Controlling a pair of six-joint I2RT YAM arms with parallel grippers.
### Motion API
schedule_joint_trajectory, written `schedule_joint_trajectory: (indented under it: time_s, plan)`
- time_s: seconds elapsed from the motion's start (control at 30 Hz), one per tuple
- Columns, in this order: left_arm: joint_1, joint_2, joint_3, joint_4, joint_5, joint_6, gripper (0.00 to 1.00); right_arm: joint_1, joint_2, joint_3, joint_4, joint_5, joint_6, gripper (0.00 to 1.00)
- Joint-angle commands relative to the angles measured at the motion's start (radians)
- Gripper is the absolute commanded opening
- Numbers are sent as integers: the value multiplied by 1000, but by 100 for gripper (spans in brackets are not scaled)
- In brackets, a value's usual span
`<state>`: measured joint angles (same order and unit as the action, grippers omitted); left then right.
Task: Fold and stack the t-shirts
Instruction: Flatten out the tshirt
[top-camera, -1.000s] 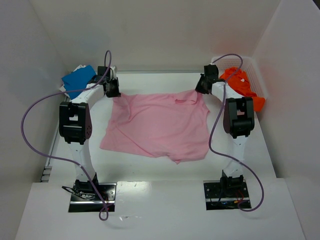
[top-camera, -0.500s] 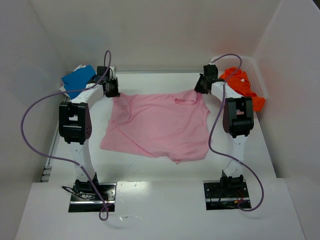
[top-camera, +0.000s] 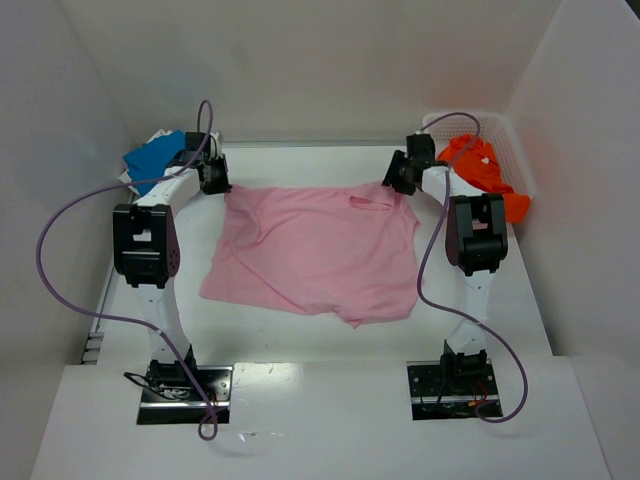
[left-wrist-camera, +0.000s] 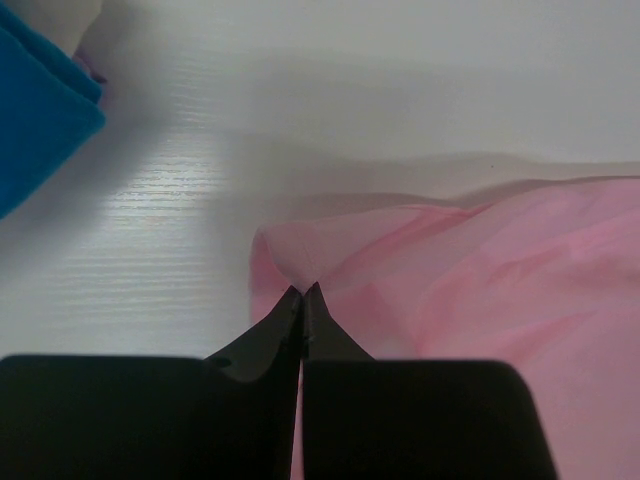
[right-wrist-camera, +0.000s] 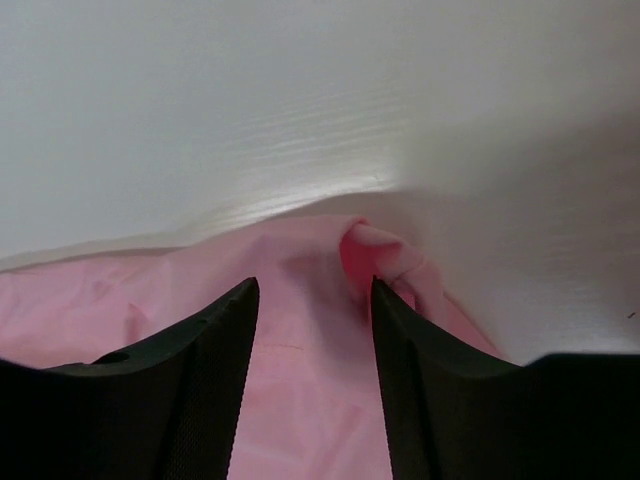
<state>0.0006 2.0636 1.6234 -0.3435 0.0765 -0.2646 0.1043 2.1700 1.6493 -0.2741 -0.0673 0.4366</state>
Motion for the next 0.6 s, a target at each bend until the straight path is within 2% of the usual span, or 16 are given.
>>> schedule_joint_trajectory:
  time_s: [0.0,0.17,0.27,0.33,0.43,0.47,0.5,0.57]
  plan:
    - [-1,-34,35,6,26,10,0,5,-1,-42,18,-5,-18,56]
    - [-1,-25,44,6,46,10,0,5,-30,-91,30,-5,-18,59]
    - [-1,-7,55,6,46,10,5,5,-30,-103,30,-5,-18,57]
    - [-1,3,55,6,46,10,11,5,-30,-103,41,-14,-18,51]
    - [-1,21,76,6,55,10,21,5,-21,-103,50,-38,-7,36]
    - [-1,21,87,-3,55,10,25,5,-21,-103,50,-39,2,28]
    - [-1,33,87,-3,55,10,33,5,-21,-103,50,-39,2,23]
    - [-1,33,105,-3,55,10,42,5,-21,-94,50,-39,2,14]
